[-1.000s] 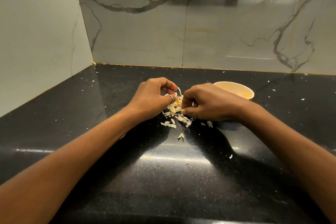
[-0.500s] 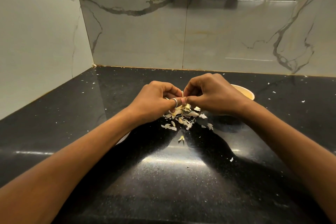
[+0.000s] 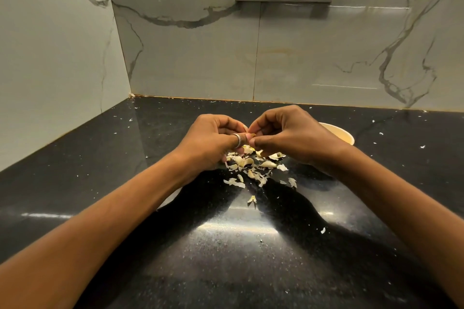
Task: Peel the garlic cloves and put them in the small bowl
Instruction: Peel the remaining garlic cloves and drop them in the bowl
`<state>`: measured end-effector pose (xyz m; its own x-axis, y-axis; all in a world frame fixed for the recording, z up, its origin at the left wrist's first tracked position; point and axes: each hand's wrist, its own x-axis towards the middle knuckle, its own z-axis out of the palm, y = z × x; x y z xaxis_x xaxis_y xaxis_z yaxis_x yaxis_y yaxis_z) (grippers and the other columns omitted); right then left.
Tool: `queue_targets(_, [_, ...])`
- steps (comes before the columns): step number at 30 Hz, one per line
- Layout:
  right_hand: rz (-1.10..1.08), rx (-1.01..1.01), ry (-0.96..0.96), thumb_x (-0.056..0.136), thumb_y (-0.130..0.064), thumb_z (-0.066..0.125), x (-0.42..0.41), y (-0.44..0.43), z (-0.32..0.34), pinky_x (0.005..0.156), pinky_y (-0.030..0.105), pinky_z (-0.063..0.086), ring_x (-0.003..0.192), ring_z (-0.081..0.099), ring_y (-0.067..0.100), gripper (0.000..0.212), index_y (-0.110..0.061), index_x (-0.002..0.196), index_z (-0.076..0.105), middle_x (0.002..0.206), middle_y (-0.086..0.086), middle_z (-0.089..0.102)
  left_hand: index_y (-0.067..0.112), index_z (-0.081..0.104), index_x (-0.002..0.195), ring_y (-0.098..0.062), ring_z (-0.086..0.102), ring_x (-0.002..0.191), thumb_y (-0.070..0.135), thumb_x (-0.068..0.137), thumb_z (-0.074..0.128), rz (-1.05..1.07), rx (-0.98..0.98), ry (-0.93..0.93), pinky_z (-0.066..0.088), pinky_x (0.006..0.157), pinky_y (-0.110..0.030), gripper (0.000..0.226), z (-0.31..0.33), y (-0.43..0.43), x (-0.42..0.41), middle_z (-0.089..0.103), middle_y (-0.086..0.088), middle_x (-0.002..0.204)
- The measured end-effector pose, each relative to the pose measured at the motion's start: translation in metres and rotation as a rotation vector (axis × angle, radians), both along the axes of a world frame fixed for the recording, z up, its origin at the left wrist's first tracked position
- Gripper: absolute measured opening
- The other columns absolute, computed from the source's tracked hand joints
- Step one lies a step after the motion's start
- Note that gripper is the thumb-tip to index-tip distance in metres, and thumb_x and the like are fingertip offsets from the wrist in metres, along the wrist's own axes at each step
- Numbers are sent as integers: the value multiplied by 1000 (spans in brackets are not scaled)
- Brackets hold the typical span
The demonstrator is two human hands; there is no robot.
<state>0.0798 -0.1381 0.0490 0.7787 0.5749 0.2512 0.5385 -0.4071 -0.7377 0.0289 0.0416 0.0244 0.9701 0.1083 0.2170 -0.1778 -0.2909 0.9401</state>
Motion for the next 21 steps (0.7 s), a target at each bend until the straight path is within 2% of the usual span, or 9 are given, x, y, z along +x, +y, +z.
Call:
queue_targets(9, [-62,-58,-189,88,-22,78,-2,2,-5,73,42,62,67,73,11,8,-15,90,75,75,2,75,9,66,108,-15,74,75,15,92,71,-56,-92,15,51,47,-21,17,4,-1,-6,77,-10,91])
queue_targets(14, [-89,-83,-238,89,-23,76,0,1,-4,65,35,62,65,71,11,6,-17,89,76,73,-1,74,11,68,104,-16,74,77,11,93,70,34,-43,15,52,49,-21,11,-1,3,0,77,-6,85])
queue_targets(16, [-96,-94,-257,91,-22,75,2,0,-4,63,31,62,64,71,9,6,-16,91,77,73,-1,74,19,67,111,-15,74,76,14,93,71,78,46,-21,52,51,-23,19,-3,4,1,76,-2,84])
queue_targets(18, [-106,-100,-272,93,-21,72,3,-1,-4,58,21,58,62,70,5,9,-14,95,77,74,-2,74,30,64,121,-14,74,74,23,93,71,71,102,-67,54,51,-25,30,-3,4,1,75,0,85])
queue_targets(20, [-111,-94,-270,95,-20,70,3,-1,-4,55,17,55,59,68,2,10,-13,97,78,75,-2,73,27,67,121,-12,72,73,27,93,70,20,104,-63,54,51,-24,28,0,3,-1,75,-2,90])
queue_targets(21, [-115,-91,-271,95,-19,69,3,-1,-4,55,18,56,60,69,3,10,-14,98,78,75,-1,74,23,70,118,-12,71,73,28,92,71,-10,105,-44,53,51,-23,26,0,2,-1,75,-3,92])
